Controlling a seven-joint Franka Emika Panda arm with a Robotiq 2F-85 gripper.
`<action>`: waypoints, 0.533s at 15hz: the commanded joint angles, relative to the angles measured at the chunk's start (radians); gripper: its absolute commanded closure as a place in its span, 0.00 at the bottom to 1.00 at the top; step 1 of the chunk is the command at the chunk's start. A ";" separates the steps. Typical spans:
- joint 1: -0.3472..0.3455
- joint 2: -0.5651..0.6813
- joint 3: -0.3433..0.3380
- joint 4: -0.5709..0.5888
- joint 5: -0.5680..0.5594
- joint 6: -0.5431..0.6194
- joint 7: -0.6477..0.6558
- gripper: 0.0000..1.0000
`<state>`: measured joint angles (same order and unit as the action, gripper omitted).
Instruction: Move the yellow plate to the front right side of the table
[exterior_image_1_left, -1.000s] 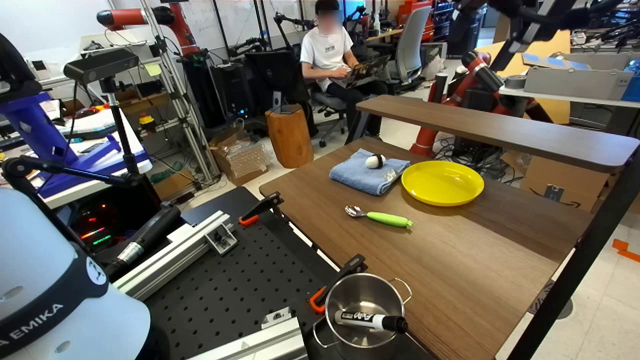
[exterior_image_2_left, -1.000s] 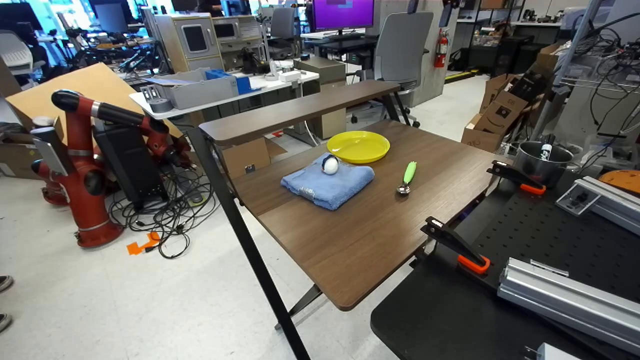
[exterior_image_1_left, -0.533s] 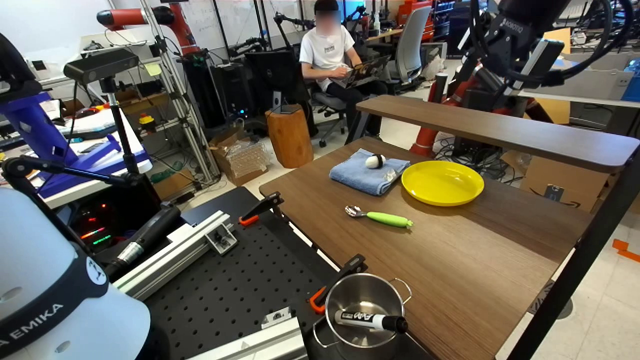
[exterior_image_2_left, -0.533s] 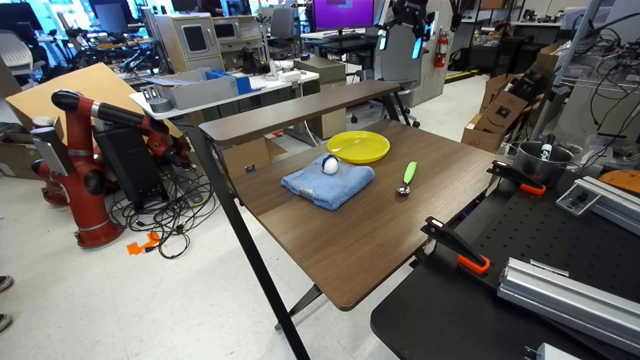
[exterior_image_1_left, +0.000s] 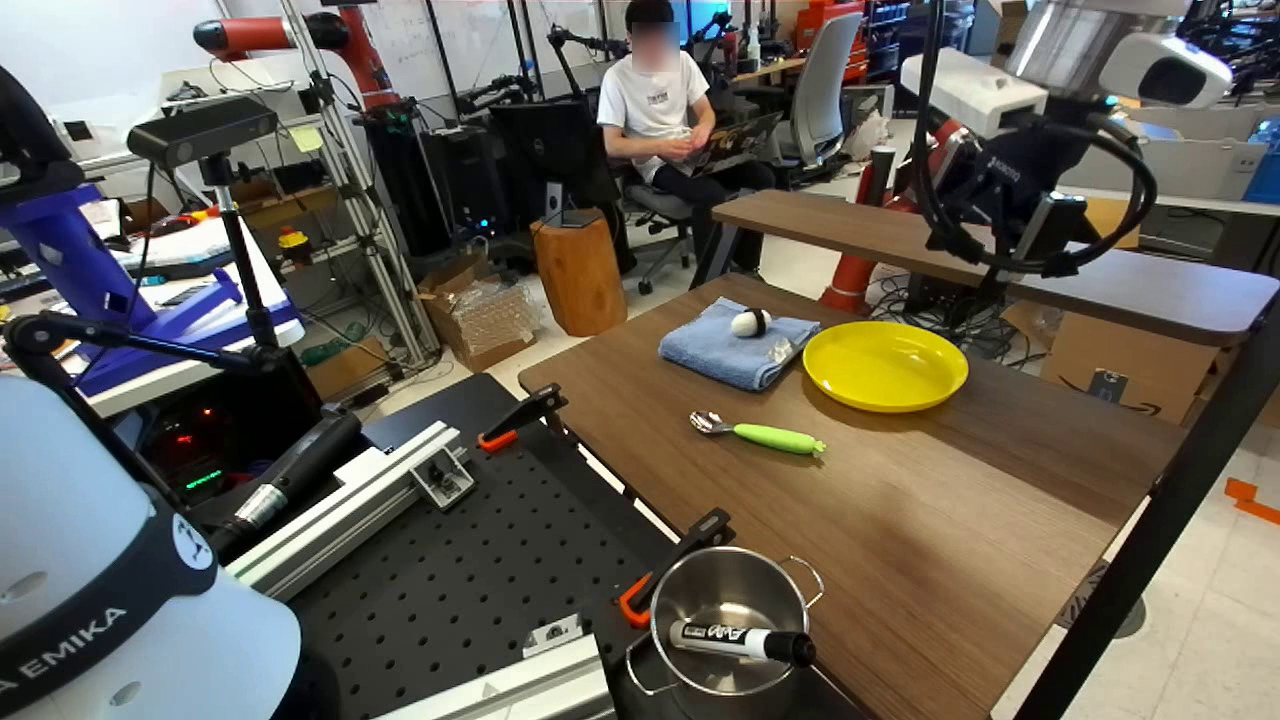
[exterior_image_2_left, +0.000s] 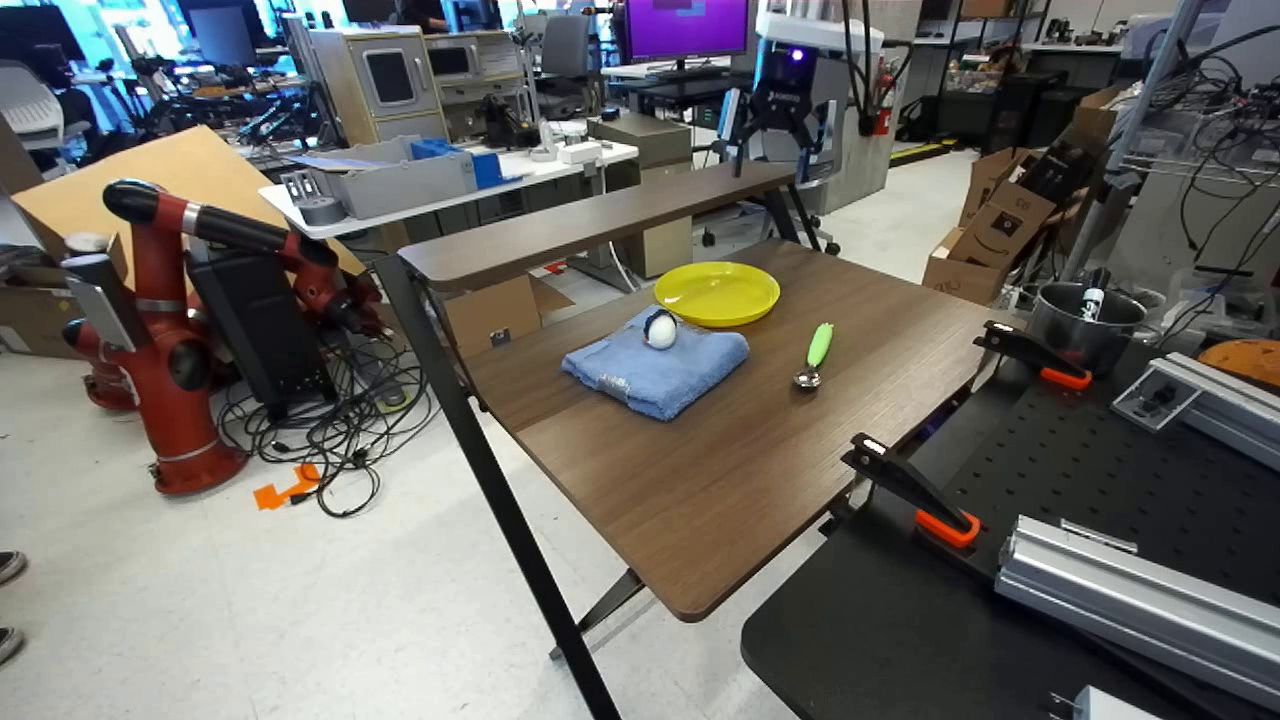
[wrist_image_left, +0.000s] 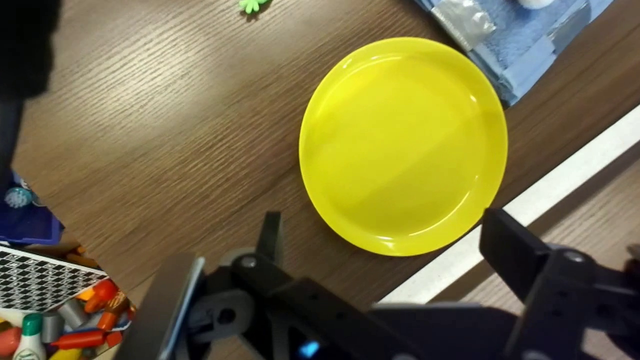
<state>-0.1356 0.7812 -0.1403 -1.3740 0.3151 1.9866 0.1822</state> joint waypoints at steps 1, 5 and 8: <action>0.015 0.081 -0.001 0.068 -0.068 0.041 0.093 0.00; 0.030 0.156 -0.007 0.103 -0.120 0.067 0.153 0.00; 0.027 0.201 -0.006 0.127 -0.137 0.063 0.174 0.00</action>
<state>-0.1118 0.9315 -0.1405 -1.3052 0.2076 2.0448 0.3166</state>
